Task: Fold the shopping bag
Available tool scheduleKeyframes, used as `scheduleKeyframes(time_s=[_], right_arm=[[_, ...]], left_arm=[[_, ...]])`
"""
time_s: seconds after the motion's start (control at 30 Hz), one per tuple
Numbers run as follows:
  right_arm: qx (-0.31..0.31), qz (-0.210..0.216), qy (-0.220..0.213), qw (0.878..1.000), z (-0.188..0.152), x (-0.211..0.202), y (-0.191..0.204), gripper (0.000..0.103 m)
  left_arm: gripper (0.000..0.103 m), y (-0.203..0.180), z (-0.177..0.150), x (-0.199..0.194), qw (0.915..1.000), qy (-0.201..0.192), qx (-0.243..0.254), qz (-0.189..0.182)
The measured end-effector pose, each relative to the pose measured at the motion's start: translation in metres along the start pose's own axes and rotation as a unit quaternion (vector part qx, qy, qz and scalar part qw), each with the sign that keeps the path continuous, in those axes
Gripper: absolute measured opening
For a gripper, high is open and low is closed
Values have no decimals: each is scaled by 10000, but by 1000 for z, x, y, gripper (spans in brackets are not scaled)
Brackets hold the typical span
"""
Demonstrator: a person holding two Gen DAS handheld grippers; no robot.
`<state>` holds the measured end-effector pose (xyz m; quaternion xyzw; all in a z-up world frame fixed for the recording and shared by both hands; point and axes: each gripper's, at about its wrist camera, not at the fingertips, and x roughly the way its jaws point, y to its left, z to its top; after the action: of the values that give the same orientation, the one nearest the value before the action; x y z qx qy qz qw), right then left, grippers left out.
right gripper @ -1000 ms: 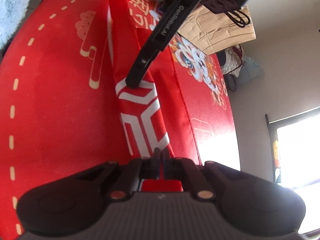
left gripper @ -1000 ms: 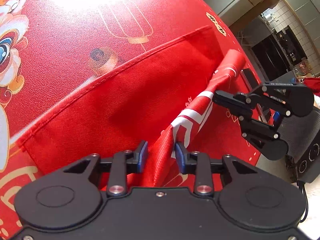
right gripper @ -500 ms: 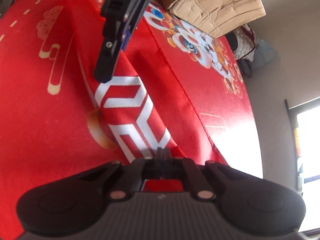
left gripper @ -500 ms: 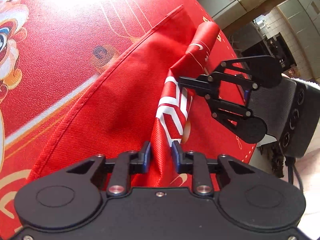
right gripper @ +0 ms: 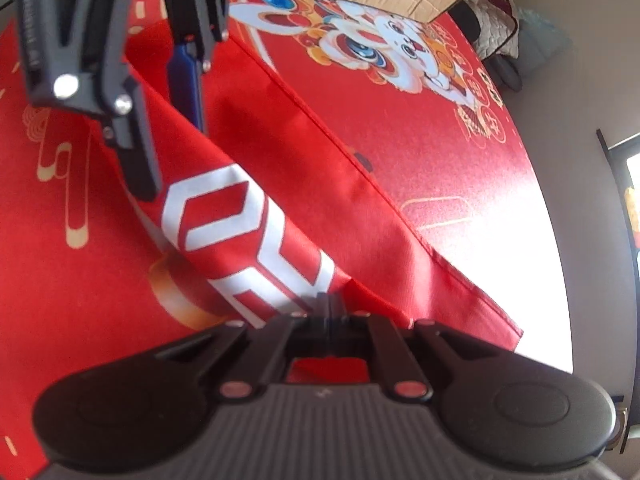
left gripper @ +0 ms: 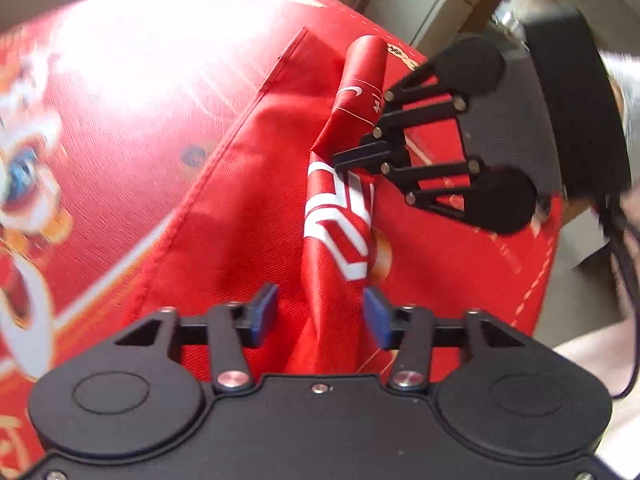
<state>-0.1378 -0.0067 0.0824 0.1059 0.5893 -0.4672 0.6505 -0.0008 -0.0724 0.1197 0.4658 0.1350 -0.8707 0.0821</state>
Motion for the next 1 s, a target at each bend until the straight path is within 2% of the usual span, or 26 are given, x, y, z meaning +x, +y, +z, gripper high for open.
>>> scheduleKeyframes(time_s=[0.07, 0.1, 0.13, 0.2, 0.3, 0.33, 0.37, 0.43, 0.47, 0.57, 0.63, 0.77, 0.9, 1.0], right_arm=[[147, -16, 42, 9999, 2, 1, -1, 5], [216, -44, 67, 9997, 2, 2, 0, 5], [257, -63, 88, 9996, 2, 2, 1, 5], [333, -83, 142, 9993, 2, 2, 2, 5], [517, 0, 219, 9984, 1, 1, 0, 5], [571, 52, 234, 9981, 0, 0, -1, 5], [614, 113, 241, 9978, -1, 0, -2, 5], [765, 338, 251, 9962, -4, 0, -10, 5], [845, 430, 259, 9952, -5, 0, -14, 5], [1136, 759, 293, 9902, -6, 2, -29, 5], [1271, 919, 318, 9871, -7, 3, -36, 5], [1294, 957, 334, 9864, -7, 4, -37, 5], [1234, 905, 348, 9876, -7, 3, -33, 5], [1275, 990, 363, 9862, -7, 3, -36, 5]], left_arm=[[61, -18, -10, -11, 9953, -231, 729, 586], [60, -28, -17, -18, 9896, -420, 1091, 839], [54, -42, -25, -25, 9800, -644, 1528, 1101], [45, -61, -38, -38, 9645, -1074, 2037, 1296], [48, -81, -55, -48, 9427, -1663, 2512, 1437], [50, -89, -58, -42, 9333, -1806, 2714, 1507], [51, -95, -58, -34, 9275, -1849, 2851, 1556], [49, -101, -63, -20, 9234, -1760, 3001, 1622], [43, -102, -62, -14, 9259, -1669, 2986, 1603], [41, -105, -57, 10, 9281, -1483, 2929, 1756], [41, -108, -53, 21, 9210, -1432, 2991, 2046], [40, -105, -47, 44, 9045, -1297, 3130, 2589], [42, -100, -47, 55, 9000, -1201, 3229, 2671], [42, -104, -52, 61, 8829, -1147, 3572, 2825]])
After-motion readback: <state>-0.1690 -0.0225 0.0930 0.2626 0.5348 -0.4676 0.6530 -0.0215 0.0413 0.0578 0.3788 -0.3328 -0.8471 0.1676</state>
